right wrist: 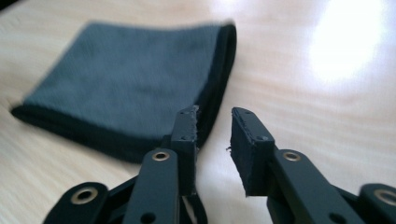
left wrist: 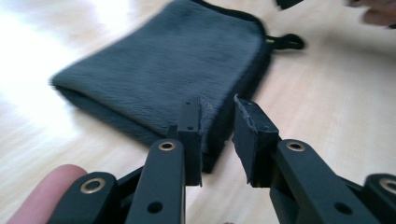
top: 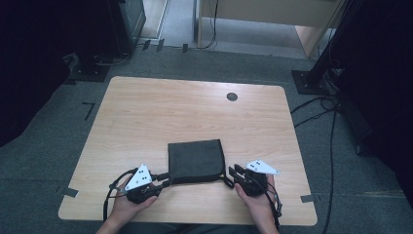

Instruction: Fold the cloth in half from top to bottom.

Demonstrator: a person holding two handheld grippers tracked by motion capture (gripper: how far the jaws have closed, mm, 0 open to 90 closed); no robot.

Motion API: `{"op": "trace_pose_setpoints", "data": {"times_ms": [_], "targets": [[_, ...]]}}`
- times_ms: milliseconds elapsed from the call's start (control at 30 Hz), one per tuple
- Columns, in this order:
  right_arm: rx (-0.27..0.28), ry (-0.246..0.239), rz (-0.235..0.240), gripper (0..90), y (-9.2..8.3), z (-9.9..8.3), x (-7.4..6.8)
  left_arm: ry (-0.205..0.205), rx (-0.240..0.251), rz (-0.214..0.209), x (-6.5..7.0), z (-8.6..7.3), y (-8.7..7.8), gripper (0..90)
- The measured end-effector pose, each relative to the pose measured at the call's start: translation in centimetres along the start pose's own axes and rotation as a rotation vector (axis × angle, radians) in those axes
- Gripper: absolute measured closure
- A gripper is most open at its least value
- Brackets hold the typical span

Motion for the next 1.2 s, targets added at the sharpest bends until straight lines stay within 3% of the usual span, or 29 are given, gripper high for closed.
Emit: {"op": "trace_pose_setpoints", "data": {"times_ms": [67, 167, 200, 267, 333, 467, 633, 733, 767, 867, 933, 1000, 1033, 1200], "targets": [[-0.018, 0.004, 0.033, 64.6, 1.3, 0.5, -0.4, 0.006, -0.026, 0.015, 0.3, -0.1, 0.4, 69.9], [-0.045, -0.002, 0.037, 65.8, 2.4, 0.3, -0.4, 0.057, -0.097, 0.069, 0.7, -0.7, 1.4, 71.1], [-0.063, 0.013, 0.034, 70.8, 2.9, 0.1, -0.2, 0.078, -0.116, 0.075, 0.9, -0.9, 1.6, 73.6], [-0.084, 0.055, 0.059, 82.5, 3.4, -0.4, 0.1, 0.136, -0.132, 0.075, 1.3, -1.0, 1.6, 87.6], [-0.092, 0.072, 0.073, 86.9, 3.3, -0.6, 0.3, 0.172, -0.144, 0.090, 1.4, -1.0, 1.5, 90.0], [-0.085, 0.092, 0.094, 87.6, 2.0, -0.7, 0.1, 0.174, -0.135, 0.084, 1.2, -0.9, 0.7, 90.0], [-0.123, 0.083, 0.082, 86.4, 2.2, -1.7, 0.3, 0.201, -0.162, 0.088, 1.0, -1.3, 0.6, 90.0], [-0.111, 0.074, 0.068, 78.3, 2.3, -1.7, 0.6, 0.132, -0.086, 0.059, 1.1, -0.7, 0.3, 89.9], [-0.089, 0.052, 0.045, 72.2, 1.9, -1.3, 0.5, 0.113, -0.055, 0.060, 1.2, -0.2, 0.3, 80.0], [-0.068, 0.034, 0.025, 67.0, 1.7, -0.9, 0.4, 0.117, -0.057, 0.071, 1.5, -0.1, 0.7, 76.1], [-0.065, 0.034, 0.015, 63.7, 1.8, -0.8, 0.3, 0.132, -0.086, 0.091, 1.8, -0.3, 1.4, 70.3], [-0.084, 0.042, 0.027, 66.1, 2.3, -1.0, 0.2, 0.166, -0.137, 0.137, 2.0, -0.7, 2.1, 74.6], [-0.095, 0.038, 0.032, 69.9, 2.5, -1.2, 0.0, 0.166, -0.145, 0.136, 2.1, -0.8, 2.3, 79.6], [-0.110, 0.028, 0.039, 80.9, 2.7, -1.3, -0.3, 0.190, -0.104, 0.137, 2.2, -0.1, 1.4, 88.1]]}}
Point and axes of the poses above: each handheld gripper's, and its own axes: y roughly forward along the jaws, z roughly out of its top, x roughly to its right, the point moved 6 cm from there along y, roughly forward along the jaws, and after that the axes turned 11 degrees about z, right-handed, at the moved point
